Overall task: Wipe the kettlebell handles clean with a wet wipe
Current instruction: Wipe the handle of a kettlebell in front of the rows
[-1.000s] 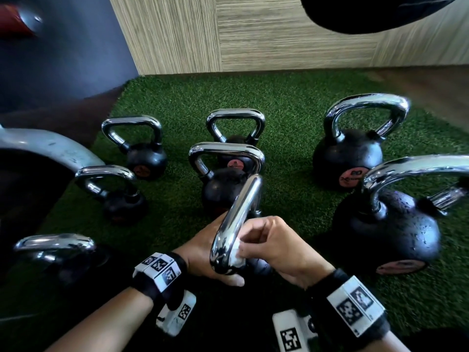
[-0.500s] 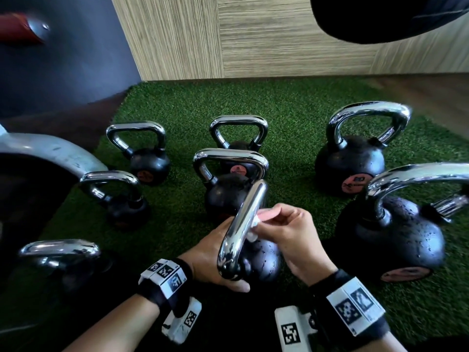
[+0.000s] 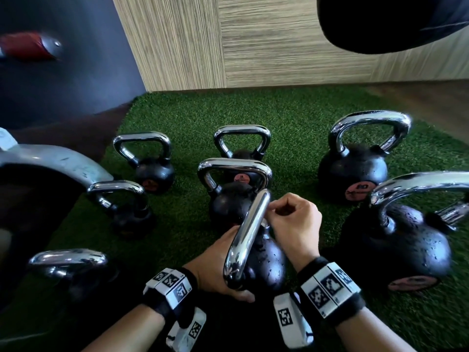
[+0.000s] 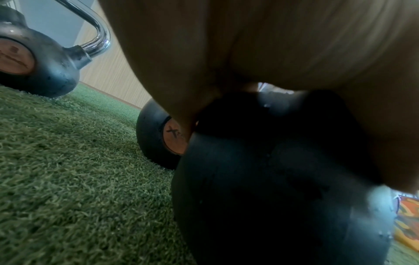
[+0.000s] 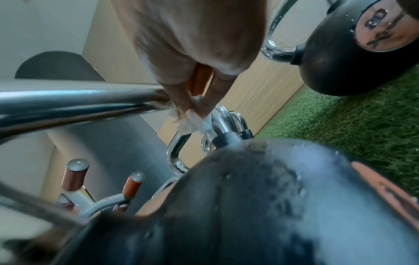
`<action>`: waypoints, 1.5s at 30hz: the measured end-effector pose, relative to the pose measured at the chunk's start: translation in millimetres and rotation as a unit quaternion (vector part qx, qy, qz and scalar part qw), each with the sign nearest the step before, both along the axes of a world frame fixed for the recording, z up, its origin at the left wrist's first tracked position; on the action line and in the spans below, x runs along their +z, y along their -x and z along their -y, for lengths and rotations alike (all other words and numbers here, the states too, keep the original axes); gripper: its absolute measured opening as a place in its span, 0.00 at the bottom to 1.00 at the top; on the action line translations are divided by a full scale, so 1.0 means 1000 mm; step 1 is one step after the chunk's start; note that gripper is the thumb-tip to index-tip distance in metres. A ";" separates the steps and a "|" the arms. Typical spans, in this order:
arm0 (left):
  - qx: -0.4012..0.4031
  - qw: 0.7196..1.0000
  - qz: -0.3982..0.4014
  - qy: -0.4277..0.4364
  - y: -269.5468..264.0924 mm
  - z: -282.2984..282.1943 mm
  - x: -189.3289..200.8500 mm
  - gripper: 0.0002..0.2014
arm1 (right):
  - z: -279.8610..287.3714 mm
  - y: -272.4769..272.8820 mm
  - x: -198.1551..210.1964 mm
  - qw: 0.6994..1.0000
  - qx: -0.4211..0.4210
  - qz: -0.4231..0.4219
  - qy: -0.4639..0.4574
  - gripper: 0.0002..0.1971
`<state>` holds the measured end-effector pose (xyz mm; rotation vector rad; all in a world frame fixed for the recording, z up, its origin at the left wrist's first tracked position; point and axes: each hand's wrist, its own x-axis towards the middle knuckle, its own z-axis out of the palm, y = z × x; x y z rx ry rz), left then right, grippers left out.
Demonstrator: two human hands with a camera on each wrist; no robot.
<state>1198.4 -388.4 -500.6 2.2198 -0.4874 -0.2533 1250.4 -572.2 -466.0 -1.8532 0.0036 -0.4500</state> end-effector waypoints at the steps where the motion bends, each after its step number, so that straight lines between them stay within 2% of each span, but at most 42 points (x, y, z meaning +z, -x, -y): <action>1: -0.003 1.000 0.008 -0.004 0.000 0.000 0.001 0.49 | -0.001 -0.001 -0.001 1.000 -0.014 -0.002 0.002 0.11; 4: -0.018 0.999 0.029 -0.002 -0.001 0.002 0.006 0.53 | -0.004 0.001 -0.009 0.999 -0.021 -0.030 0.023 0.10; 7: -0.016 0.999 0.030 0.001 0.000 0.001 0.007 0.51 | -0.004 0.001 -0.012 0.997 0.004 -0.046 0.054 0.10; 11: -0.010 0.999 0.034 -0.005 0.002 0.002 0.005 0.50 | -0.001 -0.006 -0.007 0.997 0.011 0.018 0.068 0.09; 13: -0.008 1.000 0.018 -0.022 0.002 -0.001 0.004 0.46 | -0.001 -0.007 -0.009 0.991 0.041 0.041 0.117 0.13; 15: -0.027 0.996 0.027 -0.077 0.002 -0.001 0.007 0.40 | 0.001 -0.007 -0.009 0.987 0.077 0.023 0.141 0.19; 18: -0.044 0.993 -0.013 -0.106 0.001 -0.006 0.020 0.46 | 0.014 -0.007 -0.007 0.981 0.112 -0.032 0.155 0.11; 20: -0.040 0.995 -0.018 -0.092 0.001 -0.011 0.039 0.35 | 0.027 -0.008 -0.007 0.988 0.101 -0.057 0.106 0.09; 22: 0.051 0.998 -0.048 -0.004 0.006 -0.015 0.063 0.25 | 0.037 -0.013 -0.011 0.992 0.086 -0.082 0.050 0.09; 24: 0.102 0.994 -0.044 0.022 0.017 -0.012 0.093 0.13 | 0.039 -0.021 -0.015 0.986 0.114 -0.121 0.011 0.10; 26: 0.092 0.992 0.006 -0.087 0.035 0.003 0.117 0.20 | 0.036 -0.028 -0.018 0.964 0.203 -0.171 -0.032 0.12; 28: 0.085 0.965 0.094 -0.230 0.048 0.021 0.129 0.22 | 0.032 -0.033 -0.022 0.932 0.298 -0.194 -0.066 0.13; 29: 0.086 0.955 0.112 -0.259 0.050 0.028 0.128 0.21 | 0.031 -0.037 -0.026 0.922 0.326 -0.197 -0.071 0.17; 32: 0.098 0.969 0.080 -0.213 0.044 0.030 0.127 0.17 | 0.034 -0.039 -0.034 0.921 0.340 -0.185 -0.042 0.25; 34: 0.088 0.971 0.064 -0.212 0.038 0.021 0.129 0.17 | 0.038 -0.037 -0.037 0.924 0.338 -0.174 -0.038 0.21; 35: 0.074 0.972 0.048 -0.217 0.034 0.015 0.131 0.20 | 0.041 -0.035 -0.038 0.924 0.337 -0.176 -0.040 0.18; 37: 0.018 0.976 -0.016 -0.215 0.025 -0.002 0.136 0.34 | 0.050 -0.028 -0.039 0.929 0.324 -0.179 -0.010 0.17; 39: -0.051 0.970 -0.056 -0.231 0.012 -0.021 0.143 0.44 | 0.058 -0.016 -0.041 0.934 0.302 -0.181 0.055 0.21; 42: -0.110 0.954 -0.030 -0.279 -0.004 -0.039 0.155 0.44 | 0.060 0.014 -0.041 0.939 0.284 -0.155 0.115 0.23; 45: -0.112 0.938 0.024 -0.328 -0.011 -0.042 0.157 0.40 | 0.058 0.036 -0.038 0.951 0.253 -0.115 0.134 0.24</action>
